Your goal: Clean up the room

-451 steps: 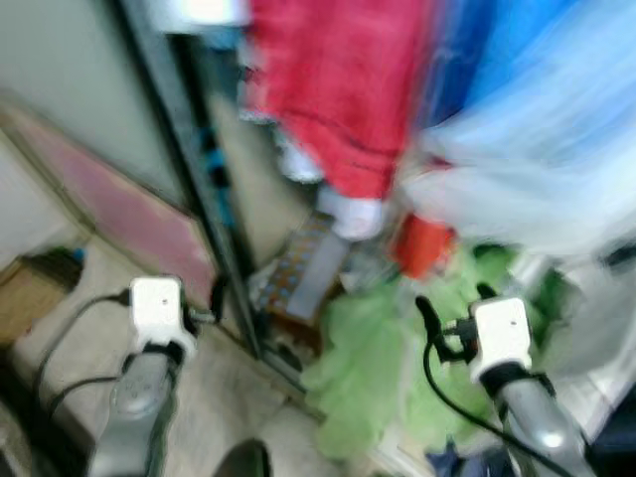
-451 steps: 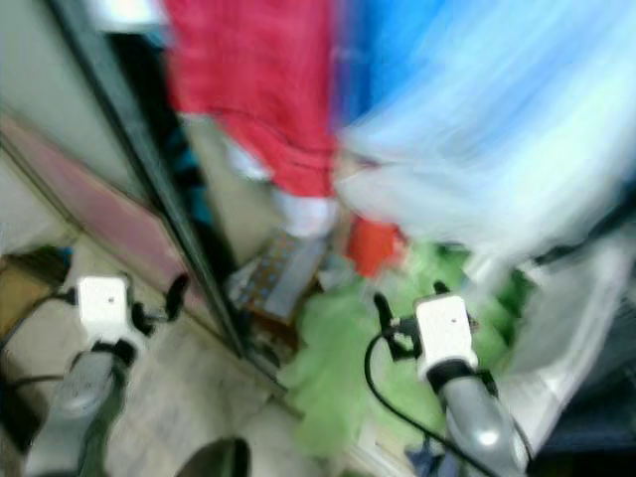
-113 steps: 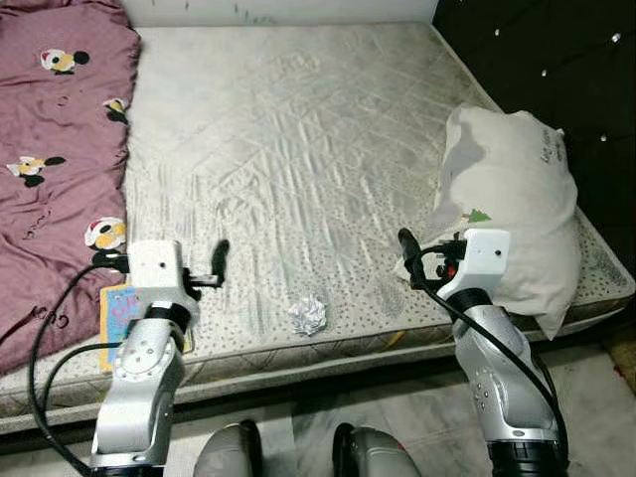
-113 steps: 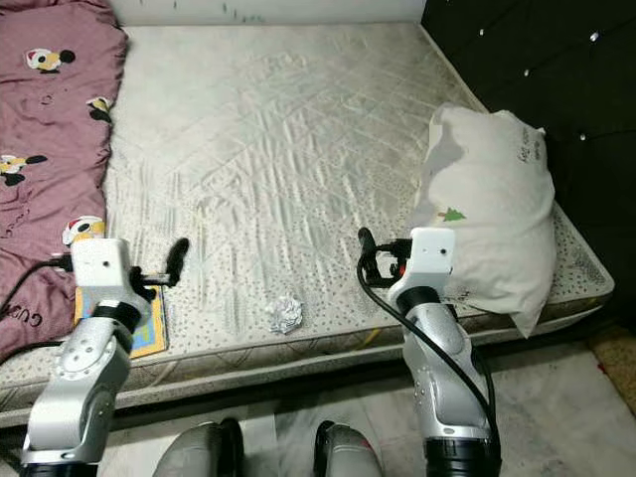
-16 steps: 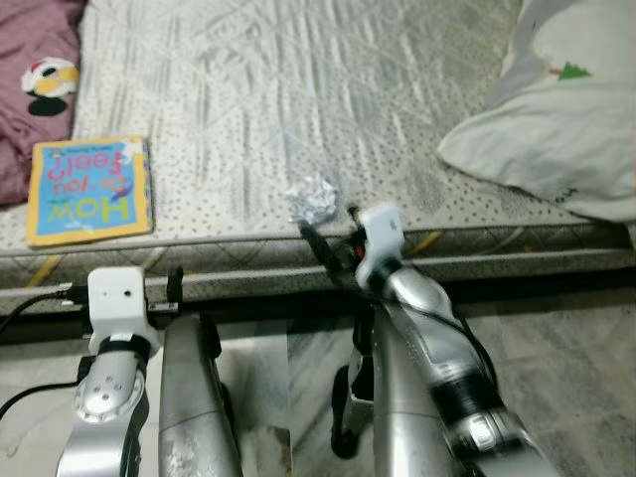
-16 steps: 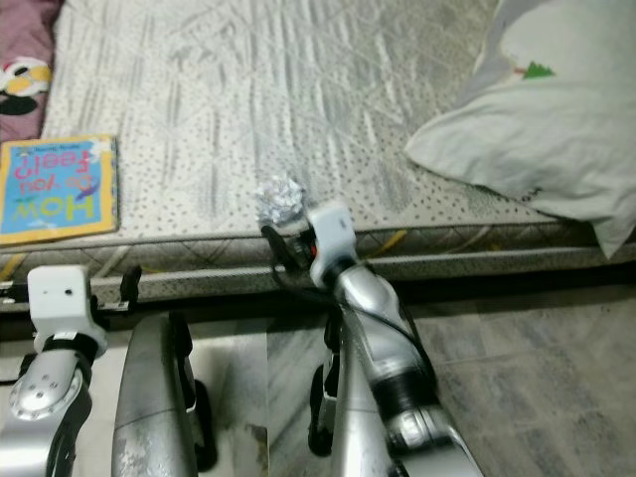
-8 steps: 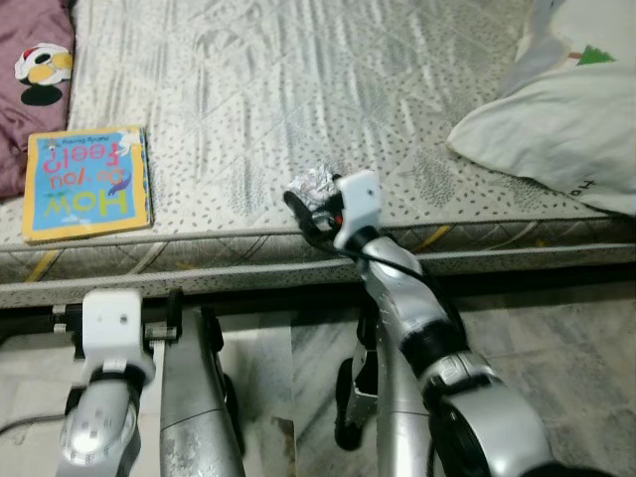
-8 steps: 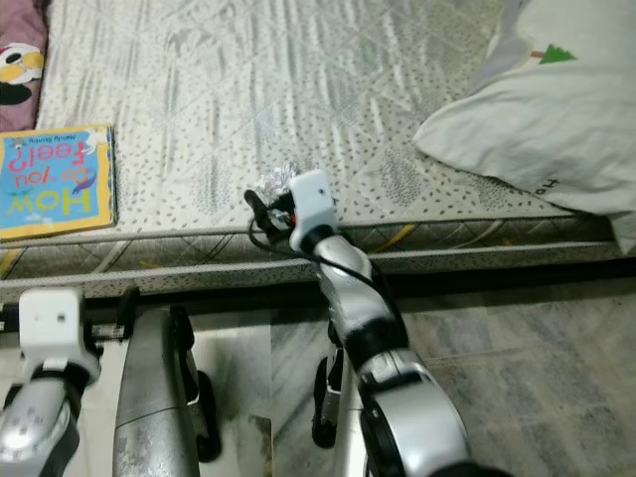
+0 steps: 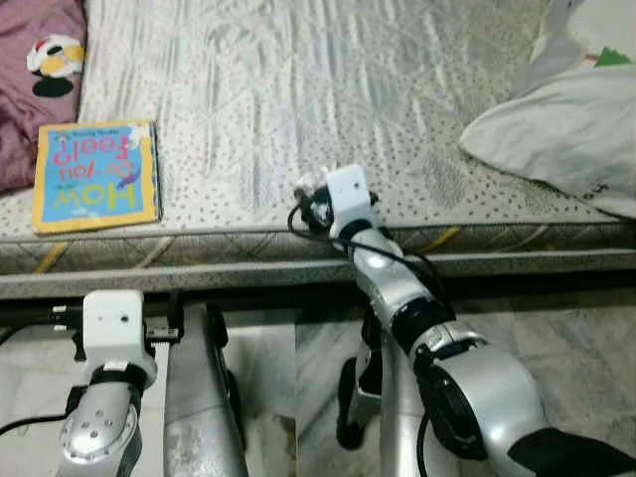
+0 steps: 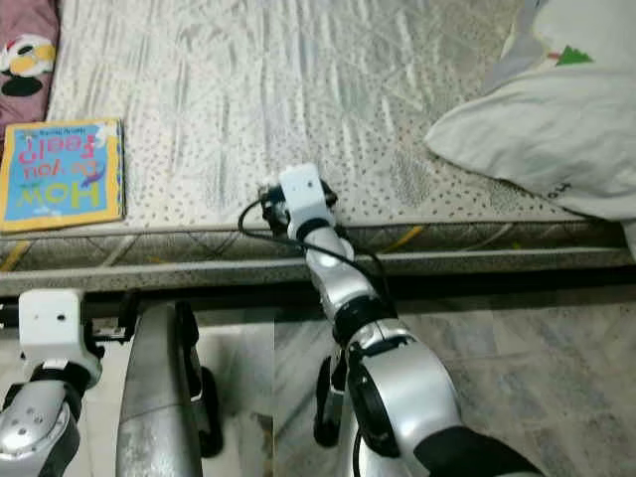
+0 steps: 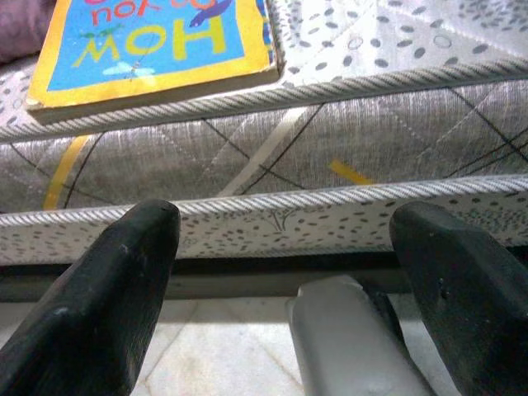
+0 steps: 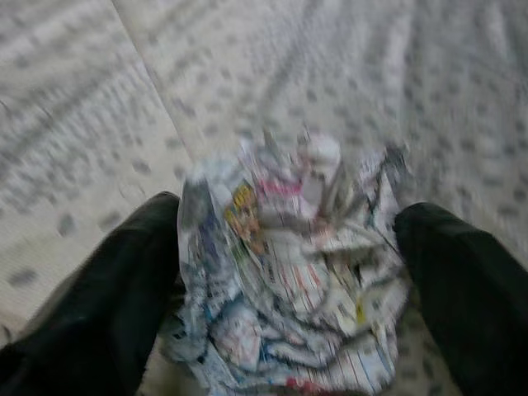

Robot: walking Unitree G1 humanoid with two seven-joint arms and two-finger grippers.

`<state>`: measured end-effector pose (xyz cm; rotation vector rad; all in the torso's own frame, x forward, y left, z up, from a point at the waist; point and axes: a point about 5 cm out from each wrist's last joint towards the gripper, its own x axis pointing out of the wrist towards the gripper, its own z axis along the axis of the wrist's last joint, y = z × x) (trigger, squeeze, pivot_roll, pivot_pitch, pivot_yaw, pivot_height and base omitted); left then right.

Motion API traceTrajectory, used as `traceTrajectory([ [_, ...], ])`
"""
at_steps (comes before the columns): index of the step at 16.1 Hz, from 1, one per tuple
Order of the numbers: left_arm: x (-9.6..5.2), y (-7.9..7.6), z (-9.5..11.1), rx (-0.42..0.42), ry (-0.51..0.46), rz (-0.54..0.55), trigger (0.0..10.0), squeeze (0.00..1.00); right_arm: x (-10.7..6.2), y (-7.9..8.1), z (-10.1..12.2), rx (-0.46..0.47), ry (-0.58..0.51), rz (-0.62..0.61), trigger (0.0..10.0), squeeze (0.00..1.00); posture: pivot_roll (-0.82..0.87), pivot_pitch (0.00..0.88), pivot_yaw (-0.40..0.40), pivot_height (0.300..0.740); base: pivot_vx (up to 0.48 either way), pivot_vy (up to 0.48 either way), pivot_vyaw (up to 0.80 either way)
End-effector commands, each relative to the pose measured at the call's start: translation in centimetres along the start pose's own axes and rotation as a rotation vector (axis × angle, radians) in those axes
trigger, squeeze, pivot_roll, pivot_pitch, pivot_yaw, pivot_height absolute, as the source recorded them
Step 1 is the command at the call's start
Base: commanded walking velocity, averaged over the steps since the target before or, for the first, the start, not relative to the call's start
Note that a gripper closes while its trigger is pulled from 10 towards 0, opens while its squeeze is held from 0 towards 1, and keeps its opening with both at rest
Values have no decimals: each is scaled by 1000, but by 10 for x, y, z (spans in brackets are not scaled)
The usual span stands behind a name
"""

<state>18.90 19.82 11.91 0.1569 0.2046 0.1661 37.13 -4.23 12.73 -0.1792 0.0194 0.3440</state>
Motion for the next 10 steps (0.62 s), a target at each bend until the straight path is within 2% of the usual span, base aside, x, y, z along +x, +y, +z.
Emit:
traceTrajectory([
  [1, -2, 1, -3, 12, 21, 10, 10000, 0, -4, 3, -17, 0, 94, -9, 0, 0, 253, 368, -56, 527, 0, 0, 0],
  [5, 1, -2, -2, 4, 18, 9, 10000, 0, -12, 4, -37, 44, 181, 1, 0, 0, 243, 362, -63, 527, 0, 0, 0],
  [10, 8, -6, 1, -7, 5, 1, 10000, 0, -14, 3, -41, 83, 205, 4, 0, 0, 236, 348, -62, 527, 0, 0, 0],
])
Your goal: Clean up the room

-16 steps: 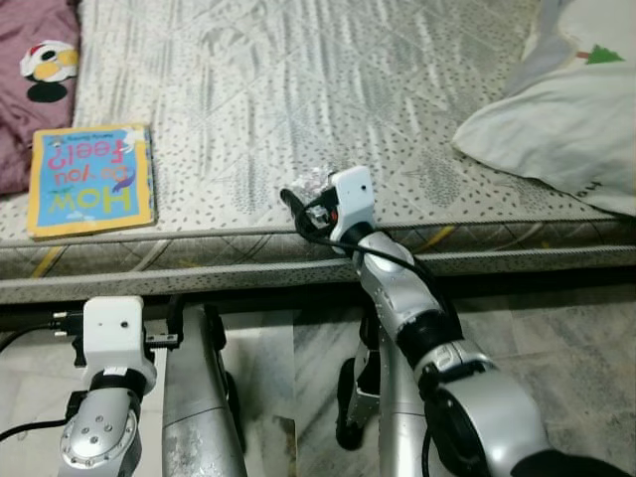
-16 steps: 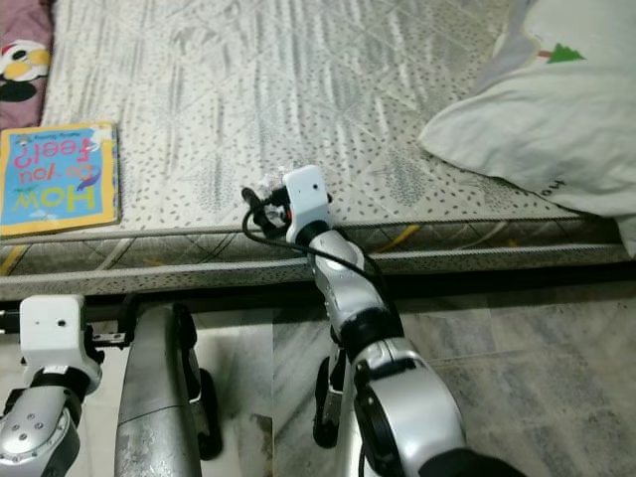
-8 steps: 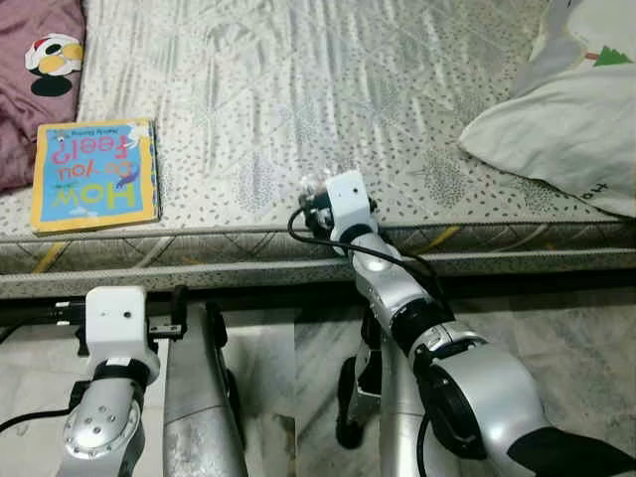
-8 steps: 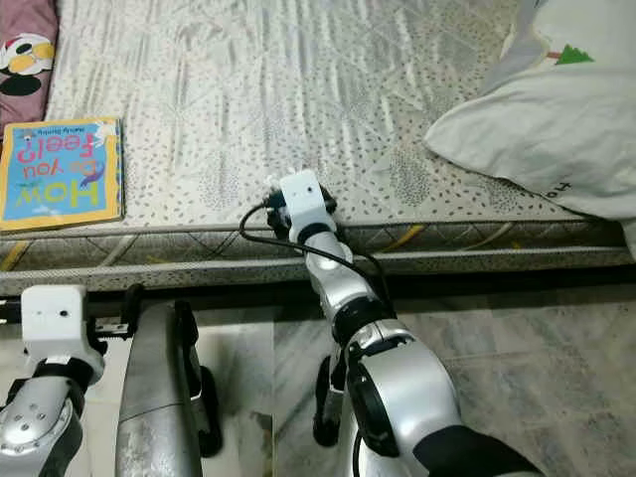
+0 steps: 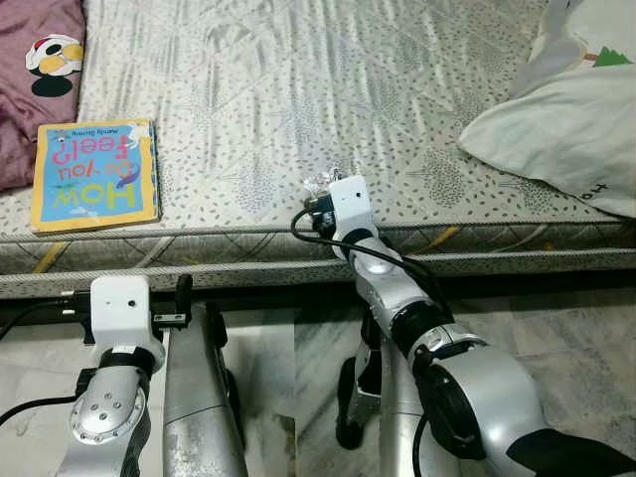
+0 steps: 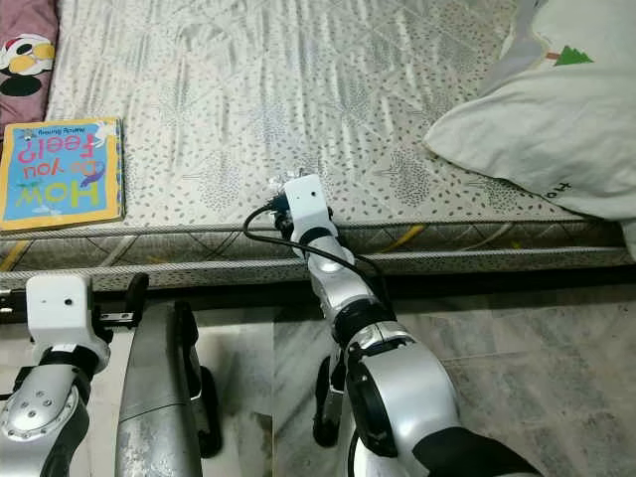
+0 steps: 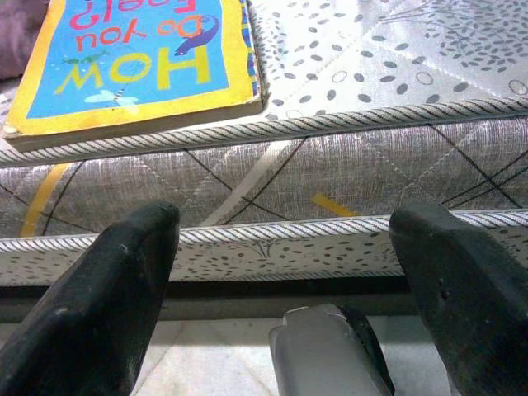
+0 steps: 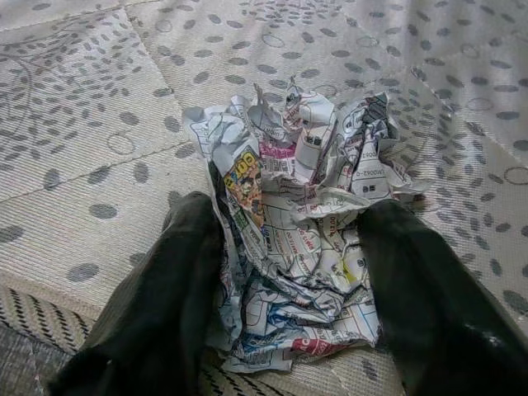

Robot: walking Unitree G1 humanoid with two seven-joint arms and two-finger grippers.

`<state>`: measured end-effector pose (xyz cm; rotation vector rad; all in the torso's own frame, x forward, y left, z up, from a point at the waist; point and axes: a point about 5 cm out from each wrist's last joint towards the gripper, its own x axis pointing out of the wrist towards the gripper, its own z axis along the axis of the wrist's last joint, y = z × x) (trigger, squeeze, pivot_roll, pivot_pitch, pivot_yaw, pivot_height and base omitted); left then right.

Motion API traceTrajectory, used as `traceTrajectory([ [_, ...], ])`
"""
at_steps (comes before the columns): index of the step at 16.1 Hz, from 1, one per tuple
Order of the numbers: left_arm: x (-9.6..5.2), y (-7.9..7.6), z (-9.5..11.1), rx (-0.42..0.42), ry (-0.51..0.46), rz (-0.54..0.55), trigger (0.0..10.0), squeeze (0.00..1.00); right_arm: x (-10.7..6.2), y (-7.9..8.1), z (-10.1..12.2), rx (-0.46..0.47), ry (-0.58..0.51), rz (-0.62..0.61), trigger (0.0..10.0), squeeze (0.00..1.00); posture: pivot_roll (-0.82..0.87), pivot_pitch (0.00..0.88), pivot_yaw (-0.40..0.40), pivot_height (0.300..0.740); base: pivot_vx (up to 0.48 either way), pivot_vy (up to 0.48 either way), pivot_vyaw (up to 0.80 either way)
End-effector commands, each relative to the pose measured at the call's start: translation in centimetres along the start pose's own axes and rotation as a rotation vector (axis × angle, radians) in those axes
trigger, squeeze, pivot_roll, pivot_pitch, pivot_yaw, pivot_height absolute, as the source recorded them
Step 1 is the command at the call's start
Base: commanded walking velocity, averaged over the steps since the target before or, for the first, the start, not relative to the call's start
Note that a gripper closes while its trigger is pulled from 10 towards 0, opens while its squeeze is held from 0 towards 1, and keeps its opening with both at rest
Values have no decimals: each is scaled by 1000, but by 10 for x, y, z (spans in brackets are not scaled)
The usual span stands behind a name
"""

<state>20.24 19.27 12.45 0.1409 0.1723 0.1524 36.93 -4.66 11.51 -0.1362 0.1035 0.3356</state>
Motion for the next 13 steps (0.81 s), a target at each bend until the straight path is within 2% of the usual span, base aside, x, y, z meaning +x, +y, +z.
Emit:
traceTrajectory([
  [1, -1, 1, -8, 9, 35, 15, 10000, 0, -9, 3, -30, 44, 135, 3, 0, 0, 236, 344, -63, 527, 0, 0, 0],
  [6, 6, 0, -7, 2, 24, 20, 10000, 0, -9, 2, -33, 168, 164, 5, 0, 0, 238, 317, -64, 527, 0, 0, 0],
  [12, 22, -6, -2, -17, -13, 6, 10000, 0, -10, -12, -35, 362, 172, 8, 0, 0, 212, 269, -66, 527, 0, 0, 0],
  [13, 26, -9, 0, -25, -25, -11, 10000, 0, -10, -16, -33, 358, 155, 23, 0, 0, 199, 253, -62, 527, 0, 0, 0],
])
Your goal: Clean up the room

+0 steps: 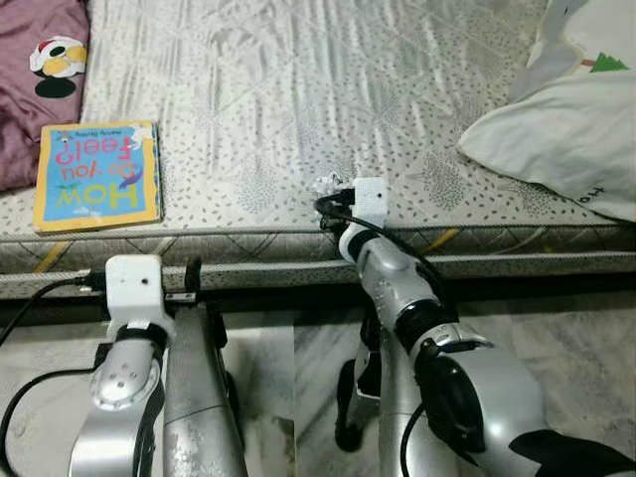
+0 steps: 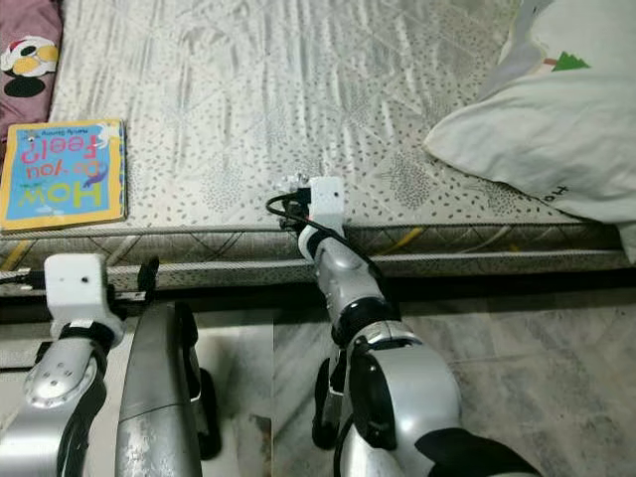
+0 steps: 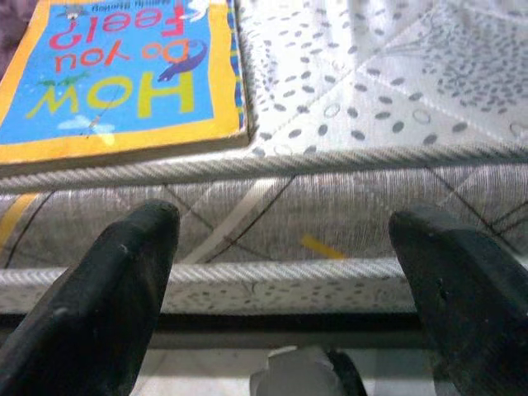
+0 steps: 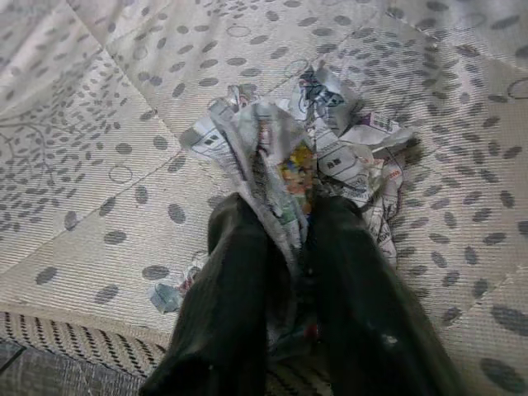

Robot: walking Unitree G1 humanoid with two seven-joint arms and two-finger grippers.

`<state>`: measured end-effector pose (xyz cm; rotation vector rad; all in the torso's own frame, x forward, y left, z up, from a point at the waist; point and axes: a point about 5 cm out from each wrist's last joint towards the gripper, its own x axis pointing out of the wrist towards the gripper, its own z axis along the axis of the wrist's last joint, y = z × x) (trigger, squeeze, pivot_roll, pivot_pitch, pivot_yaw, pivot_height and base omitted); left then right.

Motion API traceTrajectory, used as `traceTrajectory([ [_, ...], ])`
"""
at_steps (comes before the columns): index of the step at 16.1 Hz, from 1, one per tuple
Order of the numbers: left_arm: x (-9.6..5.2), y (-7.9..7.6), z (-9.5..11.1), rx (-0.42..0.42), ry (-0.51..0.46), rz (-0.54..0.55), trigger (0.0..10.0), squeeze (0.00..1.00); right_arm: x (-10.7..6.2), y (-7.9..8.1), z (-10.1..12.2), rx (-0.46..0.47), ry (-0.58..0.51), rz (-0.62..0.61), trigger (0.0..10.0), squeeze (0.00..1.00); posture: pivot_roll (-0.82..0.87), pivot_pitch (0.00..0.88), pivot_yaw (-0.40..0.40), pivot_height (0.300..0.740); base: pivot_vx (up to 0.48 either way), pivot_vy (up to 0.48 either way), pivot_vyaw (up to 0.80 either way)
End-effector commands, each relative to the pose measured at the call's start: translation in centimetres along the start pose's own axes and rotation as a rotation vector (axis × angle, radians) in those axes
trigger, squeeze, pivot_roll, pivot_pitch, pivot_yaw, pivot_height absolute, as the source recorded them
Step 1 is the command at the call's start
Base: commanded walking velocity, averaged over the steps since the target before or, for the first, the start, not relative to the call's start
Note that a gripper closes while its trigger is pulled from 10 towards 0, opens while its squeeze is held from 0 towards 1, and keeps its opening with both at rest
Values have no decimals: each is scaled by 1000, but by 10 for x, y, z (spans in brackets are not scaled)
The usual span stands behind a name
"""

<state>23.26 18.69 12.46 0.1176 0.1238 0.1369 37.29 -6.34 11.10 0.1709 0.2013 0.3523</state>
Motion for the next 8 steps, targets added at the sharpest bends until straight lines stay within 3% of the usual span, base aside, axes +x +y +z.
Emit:
traceTrajectory([
  [1, 0, -2, -6, -2, 13, -20, 10000, 0, -8, -10, -22, 27, 83, -12, 0, 0, 189, 243, -60, 527, 0, 0, 0],
  [2, 1, -3, -6, 2, 10, -29, 10000, 0, -9, -12, -21, 18, 75, 2, 0, 0, 186, 239, -58, 527, 0, 0, 0],
  [3, 6, -7, -6, 6, 2, -47, 10000, 0, -15, -30, -15, -24, 37, 36, 0, 0, 159, 220, -46, 527, 0, 0, 0],
  [5, 9, -9, -7, 7, 0, -58, 10000, 0, -22, -44, -14, -45, 22, 40, 0, 0, 142, 211, -41, 527, 0, 0, 0],
  [8, 13, -18, -11, 0, -5, -99, 10000, 0, -51, -77, -12, -31, -60, 11, 0, 0, 68, 173, -17, 527, 0, 0, 0],
])
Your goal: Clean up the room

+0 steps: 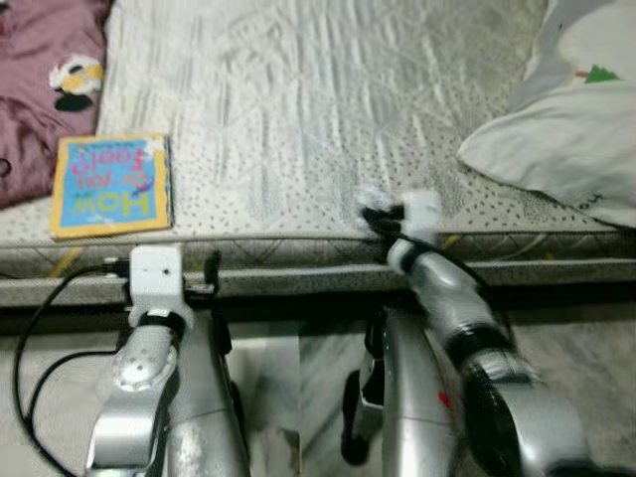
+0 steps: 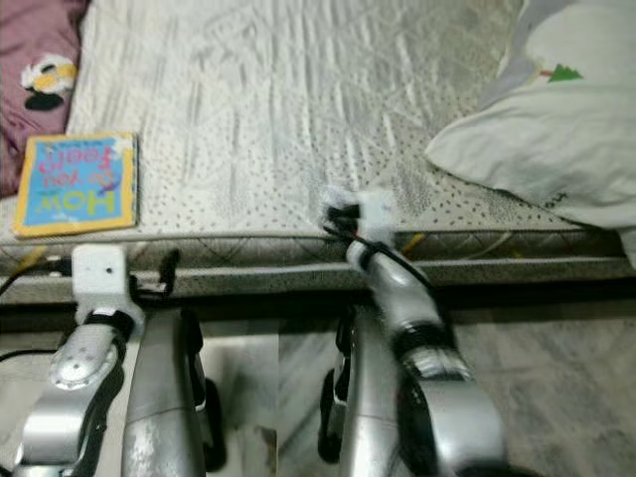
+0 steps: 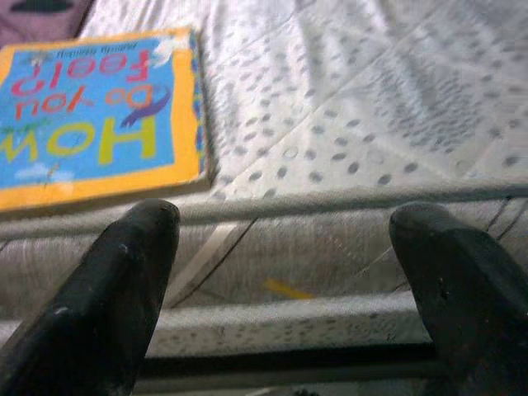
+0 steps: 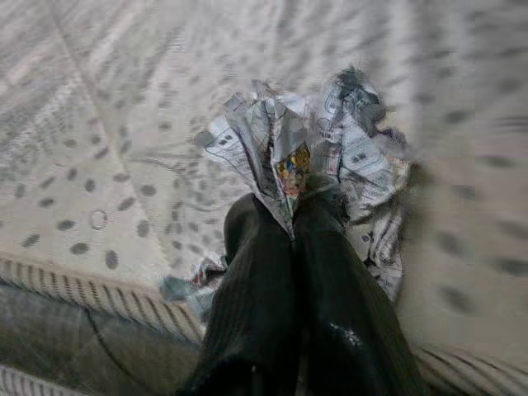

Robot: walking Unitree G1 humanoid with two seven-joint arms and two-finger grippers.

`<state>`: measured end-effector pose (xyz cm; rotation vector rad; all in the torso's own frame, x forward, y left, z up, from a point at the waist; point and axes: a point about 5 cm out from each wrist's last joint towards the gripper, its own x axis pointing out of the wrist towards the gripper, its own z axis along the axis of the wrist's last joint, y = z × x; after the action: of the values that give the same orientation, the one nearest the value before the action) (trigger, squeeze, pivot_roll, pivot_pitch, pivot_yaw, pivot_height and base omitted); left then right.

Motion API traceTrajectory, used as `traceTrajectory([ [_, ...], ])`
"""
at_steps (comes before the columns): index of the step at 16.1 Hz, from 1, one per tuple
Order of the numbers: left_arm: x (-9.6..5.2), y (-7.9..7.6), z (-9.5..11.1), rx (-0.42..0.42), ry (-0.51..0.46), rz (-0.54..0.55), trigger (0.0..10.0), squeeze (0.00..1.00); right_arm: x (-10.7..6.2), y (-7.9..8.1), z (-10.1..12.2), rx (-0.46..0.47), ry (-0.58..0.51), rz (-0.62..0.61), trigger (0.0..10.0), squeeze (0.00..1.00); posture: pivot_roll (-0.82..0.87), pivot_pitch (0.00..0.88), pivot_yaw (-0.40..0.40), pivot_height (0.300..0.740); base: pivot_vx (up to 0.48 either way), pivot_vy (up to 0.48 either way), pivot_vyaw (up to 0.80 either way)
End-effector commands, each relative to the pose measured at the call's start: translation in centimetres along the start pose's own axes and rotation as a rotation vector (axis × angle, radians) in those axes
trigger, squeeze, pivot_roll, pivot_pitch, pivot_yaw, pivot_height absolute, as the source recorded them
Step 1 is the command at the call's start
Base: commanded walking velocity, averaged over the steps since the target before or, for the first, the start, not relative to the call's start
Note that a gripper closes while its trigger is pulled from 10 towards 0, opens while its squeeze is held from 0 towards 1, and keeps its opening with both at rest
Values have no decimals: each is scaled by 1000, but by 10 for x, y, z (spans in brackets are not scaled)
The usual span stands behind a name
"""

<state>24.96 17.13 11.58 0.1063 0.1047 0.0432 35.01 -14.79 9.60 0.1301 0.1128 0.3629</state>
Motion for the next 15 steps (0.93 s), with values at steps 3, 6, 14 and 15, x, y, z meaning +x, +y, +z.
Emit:
traceTrajectory([
  [3, 0, -3, -8, -5, 18, -25, 10000, 0, -41, -7, 0, 41, -90, -71, 0, 0, 28, 160, -5, 527, 0, 0, 0],
  [6, 0, -7, -9, -41, 7, -54, 10000, 0, -87, 18, -5, 60, -173, -154, 0, 0, -10, 153, 1, 527, 0, 0, 0],
  [14, 0, -12, -10, -52, 1, -86, 10000, 0, -104, 24, 16, 110, -161, -220, 10000, 0, -22, 161, -4, 545, 0, 0, 0],
  [15, -1, -12, -11, -53, 4, -81, 10000, 0, -103, 24, 16, 127, -157, -236, 10000, 0, -19, 160, -6, 554, 0, 0, 0],
])
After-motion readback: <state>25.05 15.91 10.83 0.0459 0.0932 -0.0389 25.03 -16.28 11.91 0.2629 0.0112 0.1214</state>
